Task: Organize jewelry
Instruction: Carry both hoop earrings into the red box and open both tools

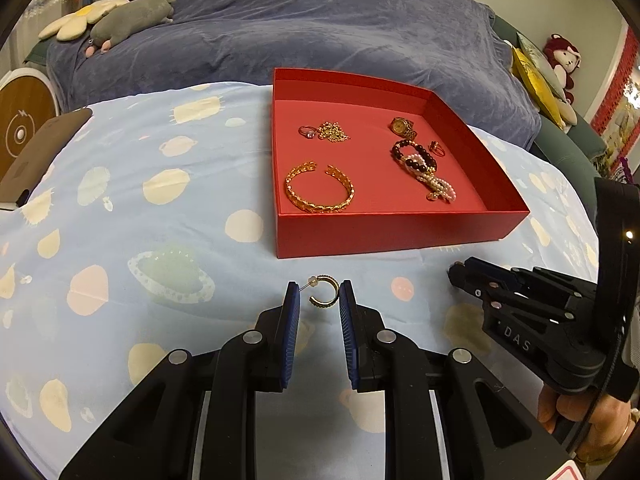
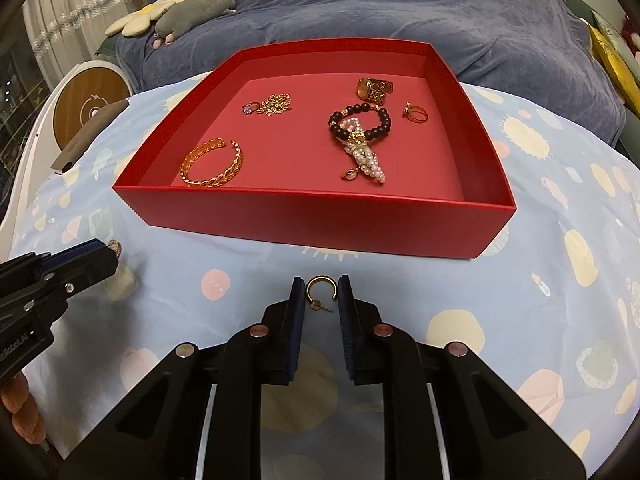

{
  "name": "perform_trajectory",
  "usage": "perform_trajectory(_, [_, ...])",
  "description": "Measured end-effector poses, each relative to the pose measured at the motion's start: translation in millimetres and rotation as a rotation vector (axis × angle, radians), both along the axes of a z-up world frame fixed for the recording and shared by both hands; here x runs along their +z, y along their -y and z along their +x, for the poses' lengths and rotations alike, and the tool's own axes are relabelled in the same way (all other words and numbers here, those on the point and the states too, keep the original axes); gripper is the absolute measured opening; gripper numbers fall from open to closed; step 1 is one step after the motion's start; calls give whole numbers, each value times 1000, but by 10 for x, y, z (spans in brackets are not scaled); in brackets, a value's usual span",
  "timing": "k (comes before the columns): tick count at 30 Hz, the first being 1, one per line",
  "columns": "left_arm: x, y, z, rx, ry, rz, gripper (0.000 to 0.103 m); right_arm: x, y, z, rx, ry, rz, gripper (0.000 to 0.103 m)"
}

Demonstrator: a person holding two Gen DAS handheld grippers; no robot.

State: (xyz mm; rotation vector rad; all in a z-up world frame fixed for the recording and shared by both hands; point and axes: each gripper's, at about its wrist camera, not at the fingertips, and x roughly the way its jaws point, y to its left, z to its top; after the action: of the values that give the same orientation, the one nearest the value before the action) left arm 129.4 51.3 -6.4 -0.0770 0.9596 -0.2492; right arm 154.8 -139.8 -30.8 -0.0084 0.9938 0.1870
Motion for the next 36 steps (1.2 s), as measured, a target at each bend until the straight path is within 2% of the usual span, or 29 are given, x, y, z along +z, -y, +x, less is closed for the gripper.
perform_trajectory(13, [-92, 58, 353, 58, -1, 11, 17, 200, 55, -65, 2, 24, 55, 16])
perform_trajectory(19, [-83, 122, 389, 58, 7, 17, 17, 245, 133, -70, -11, 33, 72, 16])
perform_trajectory(36, [290, 99, 189, 22, 77, -8, 17, 495, 72, -76, -8, 87, 114, 16])
